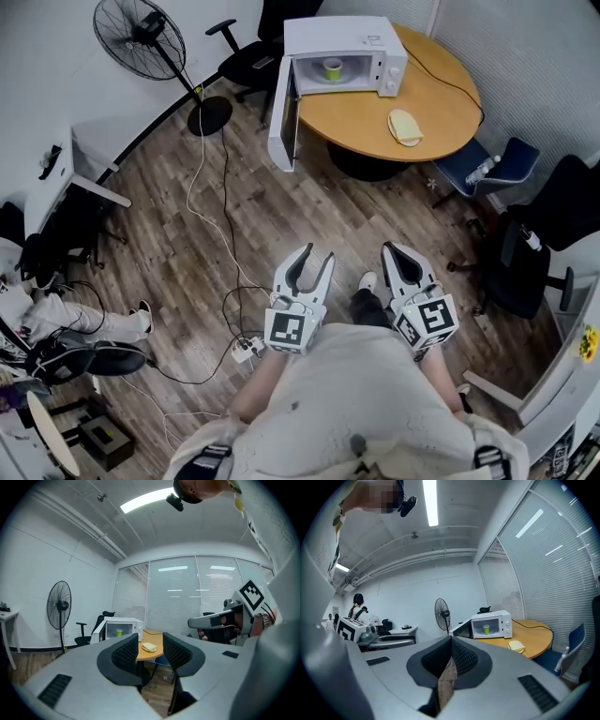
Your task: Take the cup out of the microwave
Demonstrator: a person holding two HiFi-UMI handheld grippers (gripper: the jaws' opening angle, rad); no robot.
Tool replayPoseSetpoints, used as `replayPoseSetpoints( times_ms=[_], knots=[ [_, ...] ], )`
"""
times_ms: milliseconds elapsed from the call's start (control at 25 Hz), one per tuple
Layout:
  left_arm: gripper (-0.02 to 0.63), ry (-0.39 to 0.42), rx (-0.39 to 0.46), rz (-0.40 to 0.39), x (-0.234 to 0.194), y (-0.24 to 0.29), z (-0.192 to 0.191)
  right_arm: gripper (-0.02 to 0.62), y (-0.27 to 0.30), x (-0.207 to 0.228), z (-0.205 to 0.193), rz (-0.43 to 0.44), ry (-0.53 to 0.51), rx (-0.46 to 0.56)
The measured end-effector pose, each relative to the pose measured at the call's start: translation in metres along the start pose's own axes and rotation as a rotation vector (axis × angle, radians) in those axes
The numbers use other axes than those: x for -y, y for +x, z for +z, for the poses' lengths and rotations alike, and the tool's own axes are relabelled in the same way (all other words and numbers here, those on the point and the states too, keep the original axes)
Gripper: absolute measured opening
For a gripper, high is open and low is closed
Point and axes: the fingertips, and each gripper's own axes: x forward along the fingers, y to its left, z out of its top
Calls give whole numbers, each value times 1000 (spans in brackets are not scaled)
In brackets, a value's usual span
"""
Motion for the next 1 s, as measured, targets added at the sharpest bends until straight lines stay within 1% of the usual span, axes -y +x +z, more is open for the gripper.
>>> replayPoseSetpoints(
  times_ms=[240,440,680,760,1000],
  knots=[
    [184,-6,-9,12,8,48,5,8,13,48,15,4,-3,0],
    [184,-19,5,49,8,89,11,8,31,82,27,38,-18,-2],
    [184,-27,23,92,16,138,14,8,49,138,39,59,-30,4],
    [184,-33,30,102,18,150,16,8,55,150,44,70,-38,9],
    [184,-17,14,124,23,184,12,8,65,181,50,92,-33,7]
  ],
)
